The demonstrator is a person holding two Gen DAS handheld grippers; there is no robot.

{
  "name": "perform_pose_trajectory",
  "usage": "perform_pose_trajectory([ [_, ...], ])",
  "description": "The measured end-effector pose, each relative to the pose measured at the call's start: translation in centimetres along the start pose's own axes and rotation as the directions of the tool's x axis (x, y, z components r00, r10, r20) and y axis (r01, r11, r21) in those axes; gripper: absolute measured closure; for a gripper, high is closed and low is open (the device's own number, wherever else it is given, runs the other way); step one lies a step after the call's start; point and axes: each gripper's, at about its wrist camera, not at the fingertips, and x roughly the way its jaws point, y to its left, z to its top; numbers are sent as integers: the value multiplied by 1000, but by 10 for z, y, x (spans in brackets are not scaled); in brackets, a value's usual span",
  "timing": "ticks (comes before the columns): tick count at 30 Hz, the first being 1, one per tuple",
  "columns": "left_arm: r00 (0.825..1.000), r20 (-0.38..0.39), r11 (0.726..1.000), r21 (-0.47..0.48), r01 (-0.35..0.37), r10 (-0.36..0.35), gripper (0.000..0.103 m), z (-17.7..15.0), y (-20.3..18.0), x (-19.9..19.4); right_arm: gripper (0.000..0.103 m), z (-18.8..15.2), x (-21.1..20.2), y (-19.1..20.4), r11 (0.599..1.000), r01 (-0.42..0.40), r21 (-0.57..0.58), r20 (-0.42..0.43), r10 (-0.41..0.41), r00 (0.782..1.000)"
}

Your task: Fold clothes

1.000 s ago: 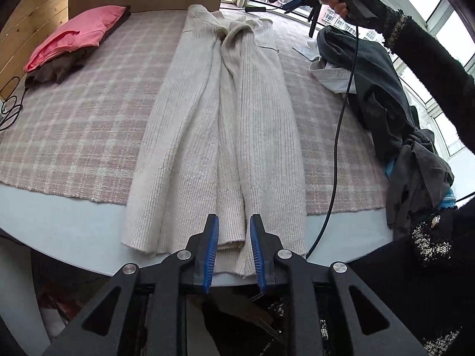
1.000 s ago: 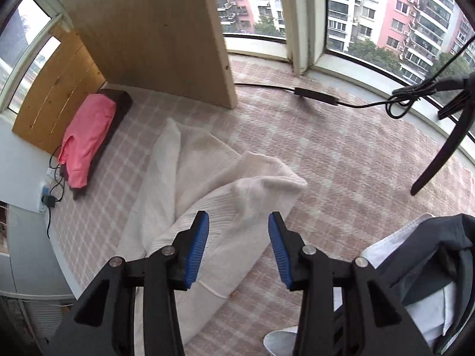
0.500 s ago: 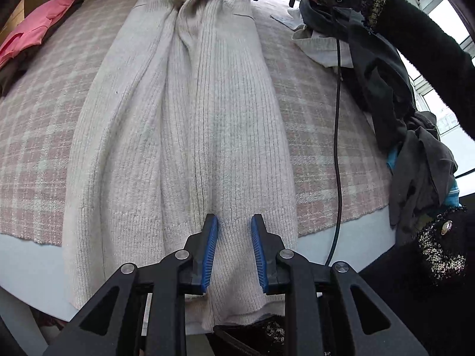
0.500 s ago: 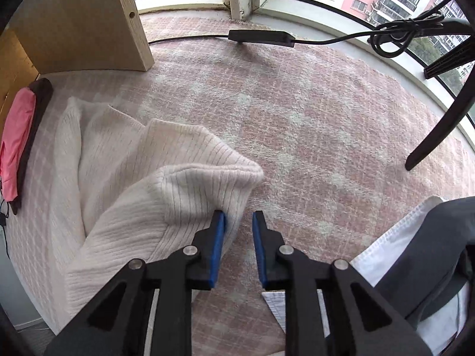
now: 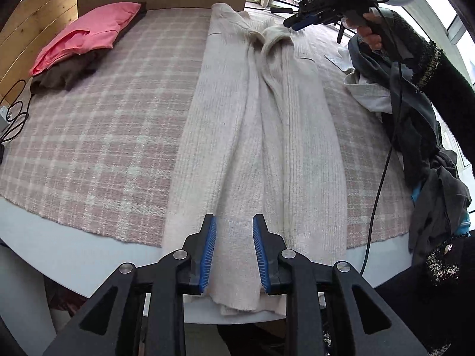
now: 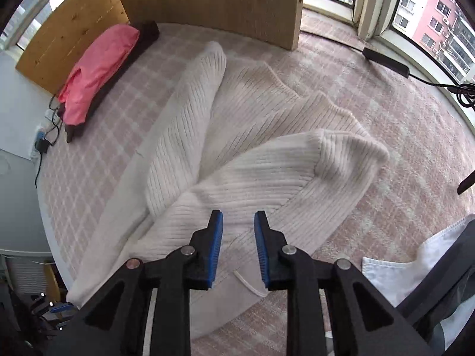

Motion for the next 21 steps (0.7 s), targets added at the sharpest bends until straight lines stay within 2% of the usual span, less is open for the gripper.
perform_pose_trajectory([
  [1, 1000, 14, 1000, 5, -1, 1, 79, 11, 6, -4, 67, 4, -11, -11, 999, 17, 37, 37, -18, 999],
  [2, 1000, 28, 1000, 10, -2, 2, 79, 22, 12, -8, 55, 5, -20, -23, 996, 42, 80, 71, -48, 996],
  [4, 998, 63, 1000, 23, 4, -6, 76, 59, 26, -13, 54, 4, -25, -50, 984, 67, 166, 111, -86, 990],
  [6, 995, 101, 999, 33, 11, -14, 70, 102, 39, -13, 54, -1, -16, -71, 971, 59, 230, 112, -86, 990],
  [10, 988, 143, 996, 84, 41, -53, 68, 198, 52, 24, 54, -17, 9, -92, 949, 11, 316, 114, -50, 992],
  [13, 993, 93, 993, 100, 61, -70, 68, 258, 51, 79, 54, -25, 16, -91, 942, -24, 336, 155, -30, 987],
  [16, 989, 62, 986, 103, 130, -137, 68, 304, 49, 127, 54, -29, 21, -87, 937, -40, 347, 185, -27, 982],
  [19, 979, 17, 974, 102, 202, -205, 67, 334, 46, 164, 54, -33, 27, -83, 925, -92, 369, 205, 16, 979],
  [21, 971, -13, 965, 111, 239, -239, 68, 347, 41, 182, 50, -34, 29, -79, 925, -85, 370, 229, -2, 973],
])
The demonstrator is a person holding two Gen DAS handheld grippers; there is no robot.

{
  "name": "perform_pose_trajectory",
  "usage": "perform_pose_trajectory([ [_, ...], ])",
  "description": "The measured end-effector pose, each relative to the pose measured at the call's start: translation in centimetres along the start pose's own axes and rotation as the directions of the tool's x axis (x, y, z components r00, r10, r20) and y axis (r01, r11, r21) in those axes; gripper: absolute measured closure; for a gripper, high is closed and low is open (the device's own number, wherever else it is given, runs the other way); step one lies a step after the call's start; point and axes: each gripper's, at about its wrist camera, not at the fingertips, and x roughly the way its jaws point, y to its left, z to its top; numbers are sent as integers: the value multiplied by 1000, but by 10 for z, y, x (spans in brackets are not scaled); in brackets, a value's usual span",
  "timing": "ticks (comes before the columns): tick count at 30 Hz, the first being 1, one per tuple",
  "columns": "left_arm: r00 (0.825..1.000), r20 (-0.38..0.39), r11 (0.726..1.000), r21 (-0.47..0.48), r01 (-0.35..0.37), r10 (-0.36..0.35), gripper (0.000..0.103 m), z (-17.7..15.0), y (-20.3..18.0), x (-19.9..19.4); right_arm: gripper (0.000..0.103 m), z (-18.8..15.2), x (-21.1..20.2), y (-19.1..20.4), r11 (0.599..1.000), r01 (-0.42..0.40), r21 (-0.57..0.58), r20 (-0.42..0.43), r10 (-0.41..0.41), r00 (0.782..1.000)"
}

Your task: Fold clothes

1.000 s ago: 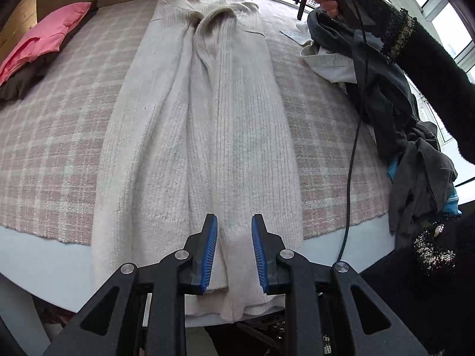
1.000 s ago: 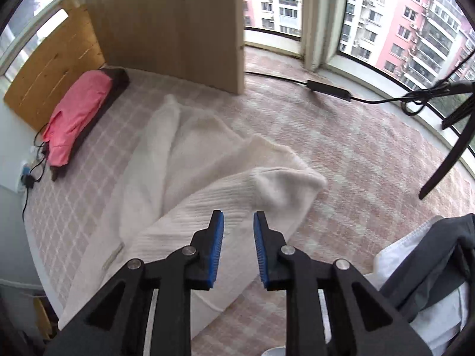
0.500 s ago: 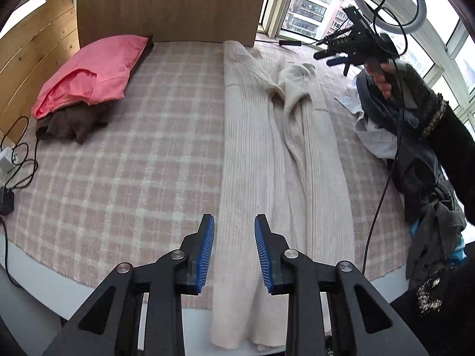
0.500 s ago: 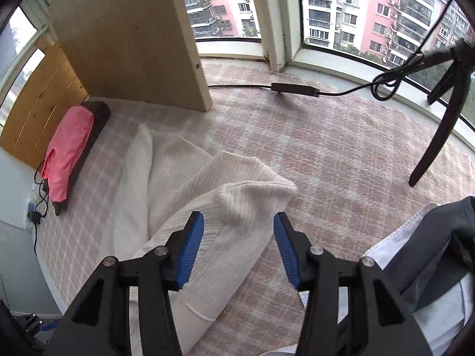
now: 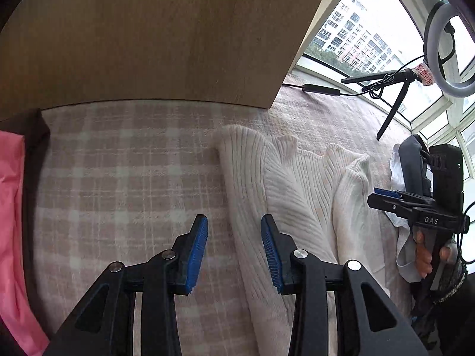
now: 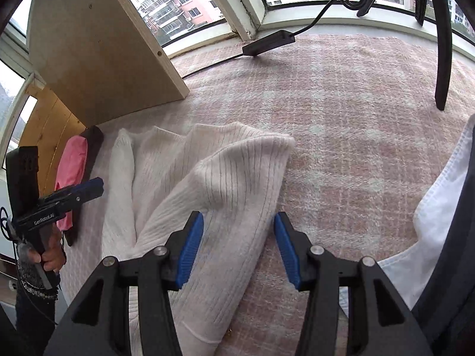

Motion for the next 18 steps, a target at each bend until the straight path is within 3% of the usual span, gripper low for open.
perform_pose_trajectory([
  [3, 997, 20, 997, 11, 77, -77, 69, 9, -2, 10, 50, -2, 3, 5, 1000, 17, -1, 25, -17, 1000],
  [4, 994, 35, 994, 7, 105, -105, 73, 11, -3, 11, 50, -3, 3, 7, 1000, 21, -3, 34, -21, 999],
  [5, 991, 47, 992, 1, 128, -128, 85, 11, -4, 12, 51, -5, 3, 9, 1000, 28, -6, 42, -27, 999],
  [6, 988, 68, 990, -7, 139, -138, 92, 11, -6, 10, 58, -6, 4, 12, 999, 30, -11, 43, -29, 999],
  [7, 985, 90, 989, -15, 148, -146, 94, 10, -8, 8, 66, -7, 5, 14, 999, 30, -17, 42, -29, 999],
  [8, 982, 112, 987, -23, 157, -154, 95, 10, -10, 6, 88, -8, 4, 16, 999, 39, -17, 45, -38, 998],
  [9, 981, 138, 991, -4, 137, -135, 95, 8, -15, -1, 94, -8, 3, 17, 999, 52, -14, 49, -52, 997],
  [11, 987, 149, 998, 36, 50, -55, 96, 7, -18, -2, 95, -9, -8, 16, 998, 69, -12, 80, -68, 994],
  [14, 984, 166, 992, 93, -84, 68, 96, 4, -22, 0, 96, -10, -23, 11, 985, 169, -24, 139, -164, 977],
  [16, 977, 175, 982, 120, -145, 123, 94, 3, -23, 5, 96, -8, -4, 4, 982, 185, -36, 68, -182, 981],
  [18, 971, 181, 973, 138, -182, 156, 85, 2, -24, 12, 94, -8, 1, 6, 974, 220, -57, 60, -217, 974],
])
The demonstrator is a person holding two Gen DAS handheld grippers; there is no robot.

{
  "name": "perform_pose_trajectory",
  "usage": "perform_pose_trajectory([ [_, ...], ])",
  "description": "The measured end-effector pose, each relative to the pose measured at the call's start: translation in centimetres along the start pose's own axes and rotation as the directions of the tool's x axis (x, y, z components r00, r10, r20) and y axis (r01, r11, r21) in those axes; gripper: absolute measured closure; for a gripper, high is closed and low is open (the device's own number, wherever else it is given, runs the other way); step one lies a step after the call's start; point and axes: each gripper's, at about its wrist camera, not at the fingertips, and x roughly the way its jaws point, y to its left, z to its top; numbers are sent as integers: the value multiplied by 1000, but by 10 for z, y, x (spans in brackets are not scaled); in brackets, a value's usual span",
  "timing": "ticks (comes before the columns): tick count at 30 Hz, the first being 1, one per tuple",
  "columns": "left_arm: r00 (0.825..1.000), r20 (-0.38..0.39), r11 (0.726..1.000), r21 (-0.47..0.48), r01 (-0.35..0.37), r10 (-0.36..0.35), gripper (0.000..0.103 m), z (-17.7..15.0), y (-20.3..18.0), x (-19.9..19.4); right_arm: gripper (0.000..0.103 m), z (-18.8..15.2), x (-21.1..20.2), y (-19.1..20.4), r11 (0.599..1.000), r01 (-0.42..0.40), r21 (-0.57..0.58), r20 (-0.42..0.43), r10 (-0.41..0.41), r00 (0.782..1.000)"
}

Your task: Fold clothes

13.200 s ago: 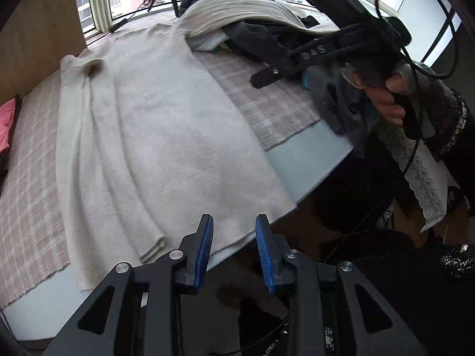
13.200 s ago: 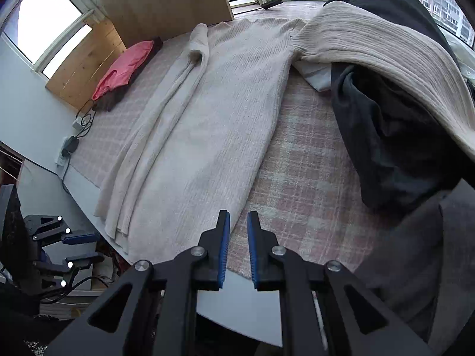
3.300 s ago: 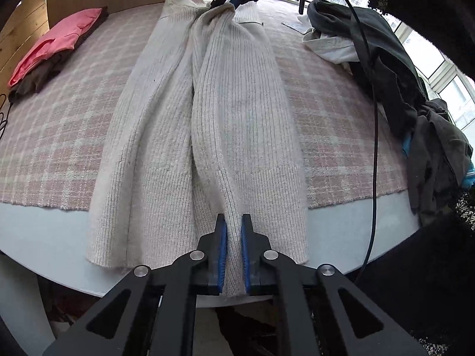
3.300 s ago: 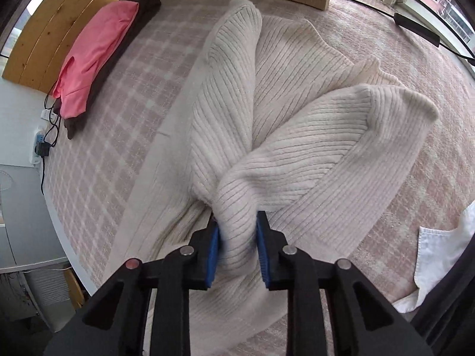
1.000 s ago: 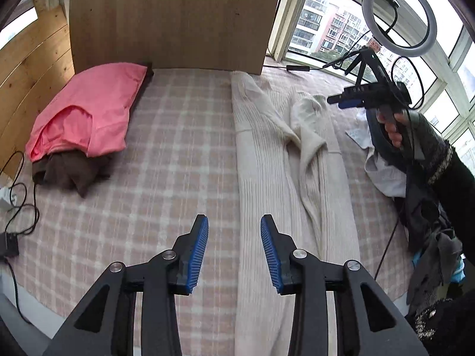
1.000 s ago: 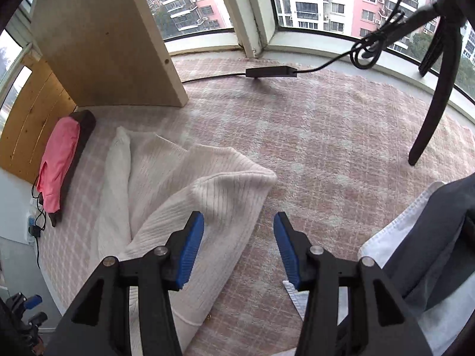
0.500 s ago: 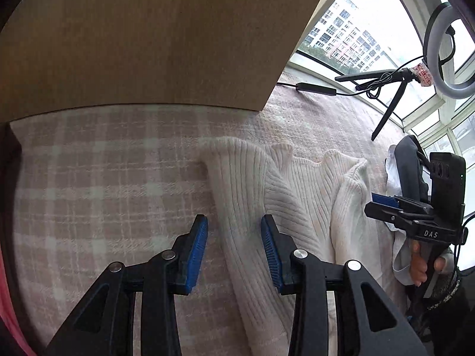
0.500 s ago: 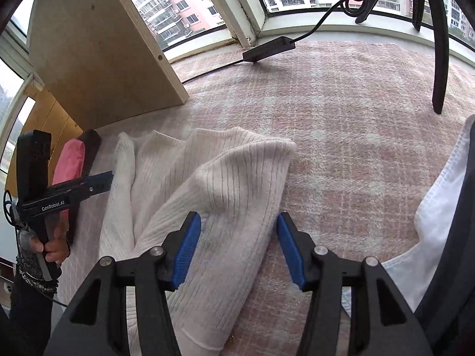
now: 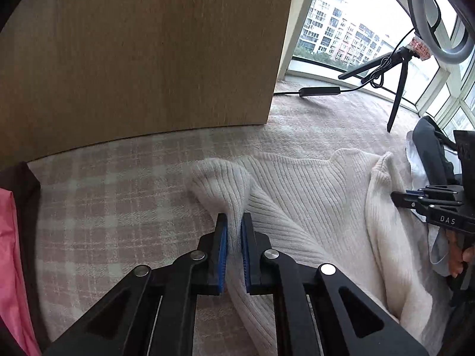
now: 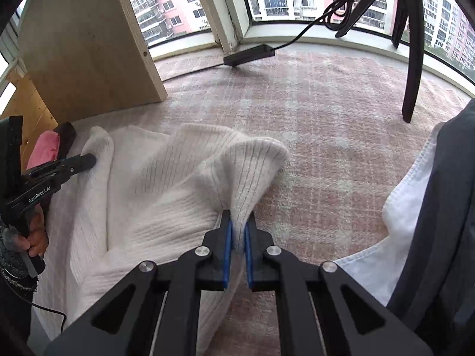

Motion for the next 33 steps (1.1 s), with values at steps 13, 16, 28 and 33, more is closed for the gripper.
perform_pose_trajectory([
  [13, 994, 57, 995, 52, 90, -93, 68, 6, 19, -35, 70, -1, -35, 23, 992, -106, 69, 88, 100, 991],
  [16, 996, 50, 995, 67, 68, -72, 69, 9, 20, -31, 69, 14, -15, 47, 980, -192, 50, 63, 189, 980],
  [28, 996, 40, 996, 46, 74, -76, 71, 7, 42, -29, 97, 25, 30, 125, 931, -360, -59, -101, 353, 930],
  [33, 993, 61, 986, 133, 97, -105, 70, 13, 17, -23, 97, 17, 17, 107, 949, -315, -15, -42, 314, 948],
])
